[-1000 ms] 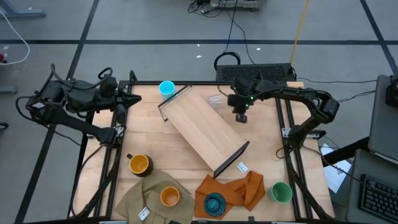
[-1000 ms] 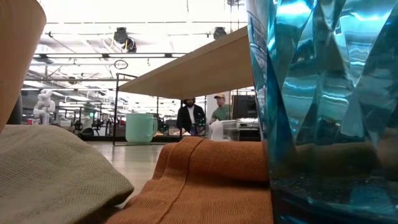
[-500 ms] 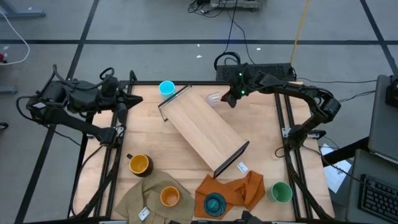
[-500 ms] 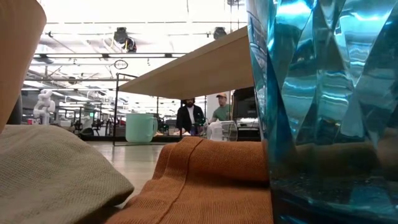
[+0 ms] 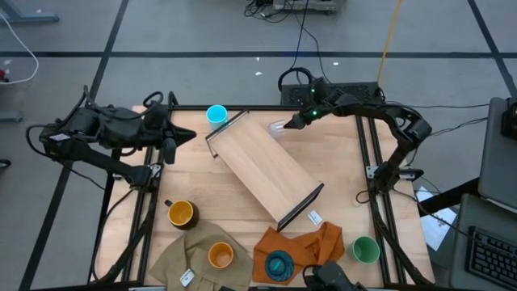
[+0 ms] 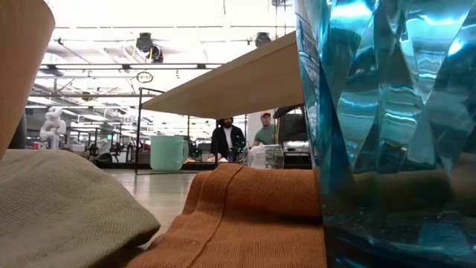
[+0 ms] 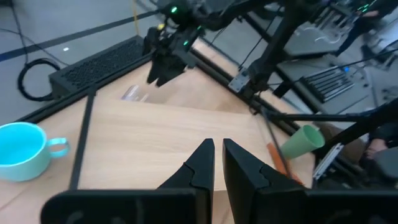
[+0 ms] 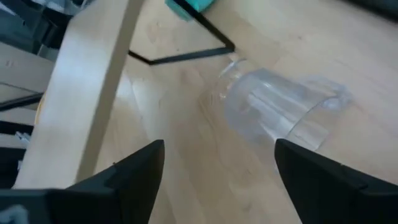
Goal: Stack small to large cups/mugs on shelf
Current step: Put the transparent mug on the shelf
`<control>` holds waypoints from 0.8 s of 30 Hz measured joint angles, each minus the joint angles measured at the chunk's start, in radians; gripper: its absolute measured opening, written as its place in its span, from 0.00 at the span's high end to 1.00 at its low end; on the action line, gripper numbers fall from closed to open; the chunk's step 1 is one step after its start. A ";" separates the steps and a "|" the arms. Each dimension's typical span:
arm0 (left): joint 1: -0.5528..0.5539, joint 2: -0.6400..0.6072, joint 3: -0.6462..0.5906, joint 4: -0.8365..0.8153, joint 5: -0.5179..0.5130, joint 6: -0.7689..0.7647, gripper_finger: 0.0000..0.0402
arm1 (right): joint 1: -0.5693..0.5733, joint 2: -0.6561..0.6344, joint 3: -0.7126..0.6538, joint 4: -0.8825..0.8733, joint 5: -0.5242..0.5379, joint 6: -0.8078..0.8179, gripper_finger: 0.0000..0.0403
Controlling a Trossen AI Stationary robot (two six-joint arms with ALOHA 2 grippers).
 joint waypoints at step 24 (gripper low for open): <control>0.000 -0.002 0.000 0.062 0.016 -0.015 0.92 | -0.065 0.055 -0.278 0.499 -0.188 0.170 0.29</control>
